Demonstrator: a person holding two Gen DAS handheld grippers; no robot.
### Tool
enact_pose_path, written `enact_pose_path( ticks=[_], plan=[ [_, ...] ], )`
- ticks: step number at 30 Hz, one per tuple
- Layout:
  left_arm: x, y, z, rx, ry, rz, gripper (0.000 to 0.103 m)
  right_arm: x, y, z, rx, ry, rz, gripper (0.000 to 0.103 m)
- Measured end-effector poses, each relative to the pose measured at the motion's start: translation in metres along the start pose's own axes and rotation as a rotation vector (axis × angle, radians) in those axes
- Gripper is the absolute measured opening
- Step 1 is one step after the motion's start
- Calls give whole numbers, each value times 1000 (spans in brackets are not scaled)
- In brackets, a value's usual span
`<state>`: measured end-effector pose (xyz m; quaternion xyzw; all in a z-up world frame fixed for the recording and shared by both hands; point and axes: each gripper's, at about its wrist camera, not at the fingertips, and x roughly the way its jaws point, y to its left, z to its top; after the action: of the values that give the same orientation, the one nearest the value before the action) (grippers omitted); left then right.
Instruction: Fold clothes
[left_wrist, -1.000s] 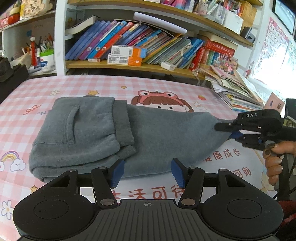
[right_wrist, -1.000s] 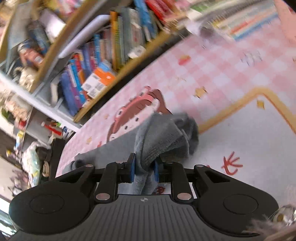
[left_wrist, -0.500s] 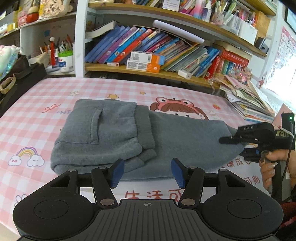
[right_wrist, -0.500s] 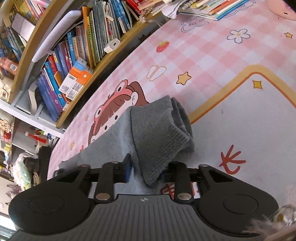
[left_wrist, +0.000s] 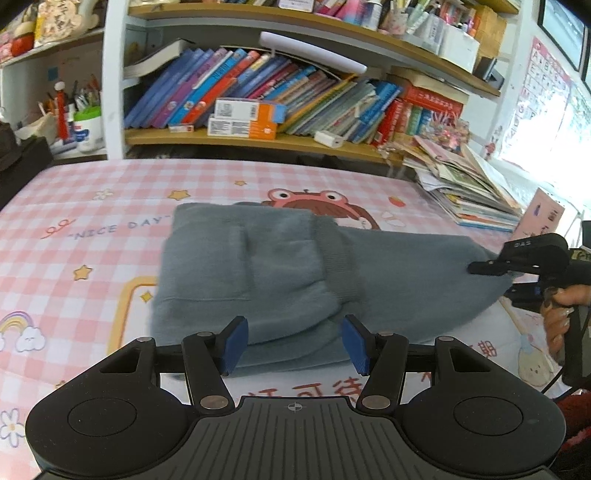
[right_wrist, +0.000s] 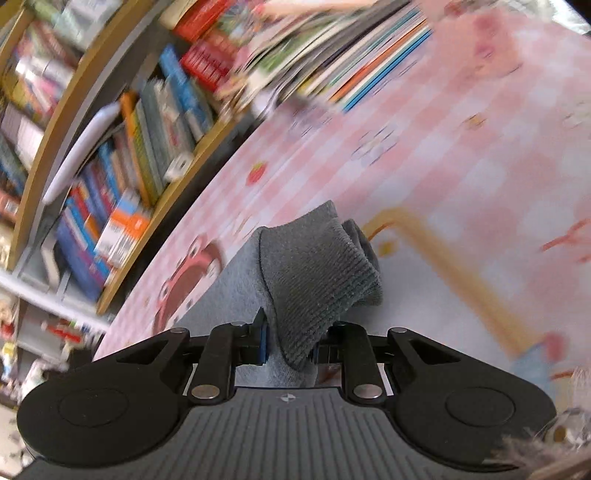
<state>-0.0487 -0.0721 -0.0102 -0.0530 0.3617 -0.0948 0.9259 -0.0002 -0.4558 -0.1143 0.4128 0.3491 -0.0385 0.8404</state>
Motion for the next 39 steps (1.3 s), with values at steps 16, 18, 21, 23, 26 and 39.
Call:
enact_pose_path(
  ticks=[16,18,21,23,26,39],
  plan=[
    [2,5,-3,-15,-12,-21,56,-35,10,21,28,-79,18,18],
    [2,9,-1,-21,-17,-18,56,-39,22,21,29,-83,53,18],
    [2,13,3,-16,-27,-21,56,-48,44,18,14,-88,112,18],
    [2,16,6,-5,-35,-28,56,-53,62,14,-17,-92,148,18],
    [1,22,8,11,-43,-38,56,-58,89,4,-85,-97,184,18],
    [-10,91,26,13,-72,-56,56,-32,197,-81,-409,-15,212,18]
  ],
)
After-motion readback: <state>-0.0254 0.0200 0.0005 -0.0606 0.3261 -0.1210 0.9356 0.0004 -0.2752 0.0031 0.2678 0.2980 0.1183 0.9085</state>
